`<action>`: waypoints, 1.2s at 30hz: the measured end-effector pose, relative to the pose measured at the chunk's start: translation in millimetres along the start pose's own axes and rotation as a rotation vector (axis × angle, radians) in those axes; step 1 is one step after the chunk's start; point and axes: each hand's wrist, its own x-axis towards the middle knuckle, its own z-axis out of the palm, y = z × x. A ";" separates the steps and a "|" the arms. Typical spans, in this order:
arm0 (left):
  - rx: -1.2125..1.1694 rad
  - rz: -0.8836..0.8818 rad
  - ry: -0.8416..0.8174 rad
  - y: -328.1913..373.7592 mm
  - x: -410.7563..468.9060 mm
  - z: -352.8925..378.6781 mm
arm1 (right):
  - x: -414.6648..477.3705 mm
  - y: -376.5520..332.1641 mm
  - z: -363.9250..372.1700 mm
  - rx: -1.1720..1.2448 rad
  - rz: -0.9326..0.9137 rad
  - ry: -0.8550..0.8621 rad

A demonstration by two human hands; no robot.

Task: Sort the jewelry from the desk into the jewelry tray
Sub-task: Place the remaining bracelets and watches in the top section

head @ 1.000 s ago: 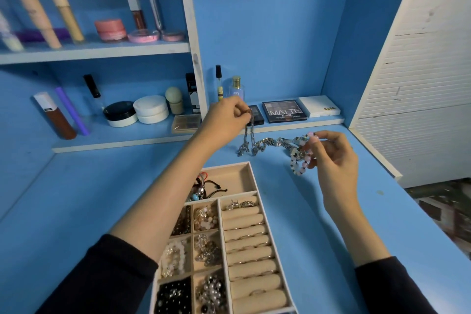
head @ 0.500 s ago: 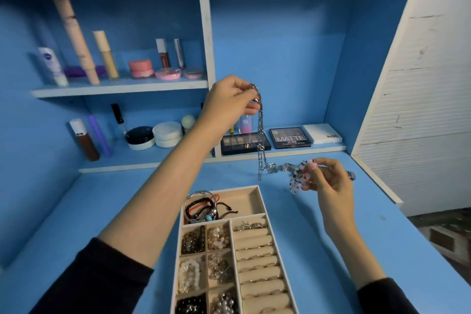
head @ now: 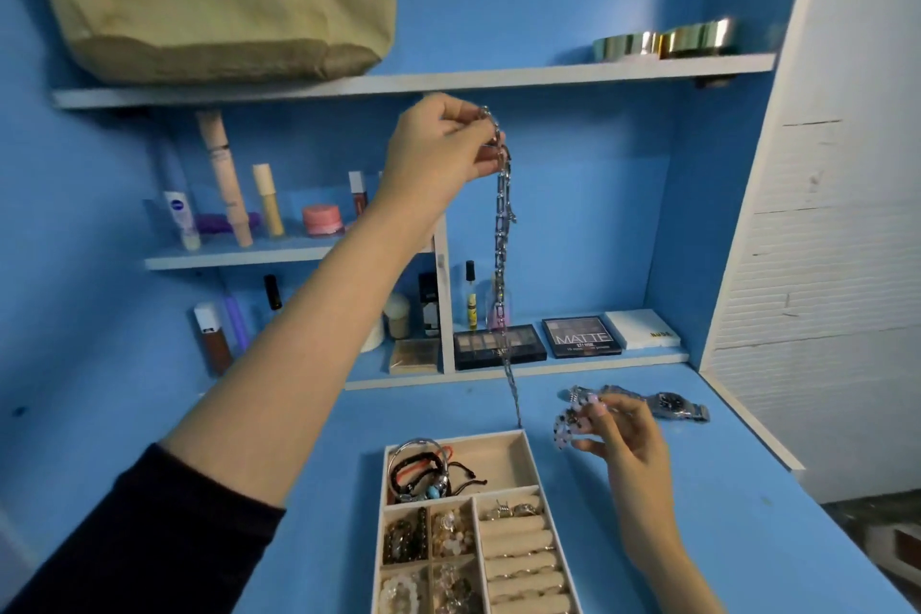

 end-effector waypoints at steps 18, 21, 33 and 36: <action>-0.043 0.029 0.021 60.5 5.3 -16.7 | 3.0 6.0 -6.4 0.187 0.145 0.055; -0.055 0.016 0.017 58.6 0.6 -21.2 | 2.8 5.6 -6.4 0.172 0.135 0.050; 0.014 -0.067 0.004 19.9 -23.5 -29.9 | 1.1 7.3 -7.8 0.142 0.115 0.020; 0.027 -0.090 0.002 10.2 -29.7 -32.6 | 1.1 9.6 -8.2 0.131 0.108 0.005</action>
